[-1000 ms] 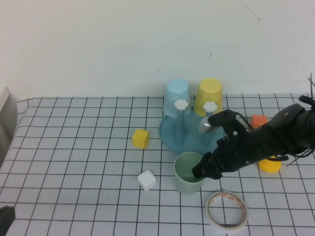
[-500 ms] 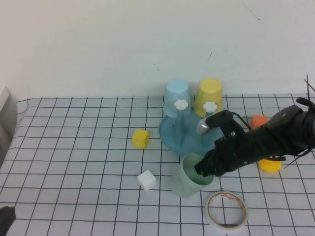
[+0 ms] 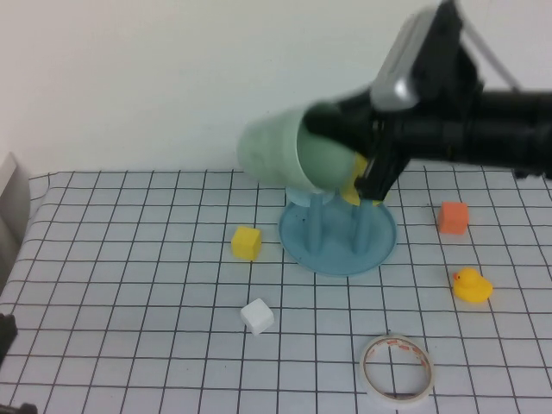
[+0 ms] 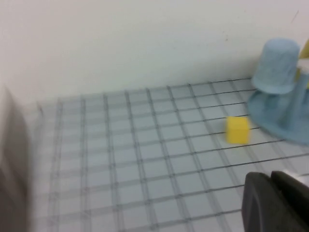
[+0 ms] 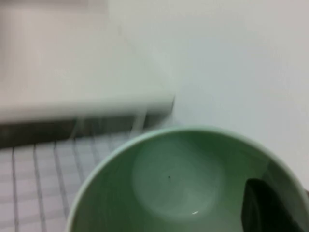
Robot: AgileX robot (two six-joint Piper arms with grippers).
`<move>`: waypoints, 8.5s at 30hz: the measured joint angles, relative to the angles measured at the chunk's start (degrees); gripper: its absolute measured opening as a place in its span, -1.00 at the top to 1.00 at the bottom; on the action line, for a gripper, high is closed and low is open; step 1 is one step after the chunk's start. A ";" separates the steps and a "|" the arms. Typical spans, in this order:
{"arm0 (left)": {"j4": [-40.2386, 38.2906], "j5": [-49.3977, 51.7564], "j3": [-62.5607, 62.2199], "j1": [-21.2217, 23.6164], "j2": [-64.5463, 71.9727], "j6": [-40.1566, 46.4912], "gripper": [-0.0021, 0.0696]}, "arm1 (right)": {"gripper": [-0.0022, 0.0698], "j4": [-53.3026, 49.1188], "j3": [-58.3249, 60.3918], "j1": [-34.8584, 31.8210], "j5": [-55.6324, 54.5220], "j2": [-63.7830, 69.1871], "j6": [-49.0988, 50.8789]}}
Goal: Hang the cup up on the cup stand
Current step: Adjust the cup with two arms, then place the cup on the cup holder
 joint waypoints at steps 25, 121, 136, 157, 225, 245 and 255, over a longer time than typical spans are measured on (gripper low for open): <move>-47.27 2.53 0.00 0.00 0.00 0.46 0.95 | 0.87 3.99 0.56 5.28 14.39 -6.30 -9.53; -68.05 9.00 0.12 0.00 0.16 -15.30 -0.73 | 0.80 7.01 -0.04 33.02 -11.28 -1.63 -43.45; -68.81 3.80 0.12 0.00 0.25 5.78 -0.65 | -0.11 6.36 0.43 33.30 -15.09 -0.92 -39.07; -69.15 0.34 -6.87 0.00 0.25 25.61 -0.64 | 0.23 6.36 16.63 33.30 -18.02 -16.53 -27.95; -68.40 10.63 -49.22 -17.00 63.70 87.76 -0.63 | 0.94 -108.50 41.66 33.30 20.78 -76.37 112.92; -68.85 2.44 -69.69 -19.82 88.75 80.22 -0.63 | 0.94 -108.50 41.66 33.30 20.87 -76.37 112.92; -69.07 1.75 -75.45 -19.95 95.63 77.42 -0.63 | 0.94 -108.50 41.66 33.30 20.87 -76.37 112.92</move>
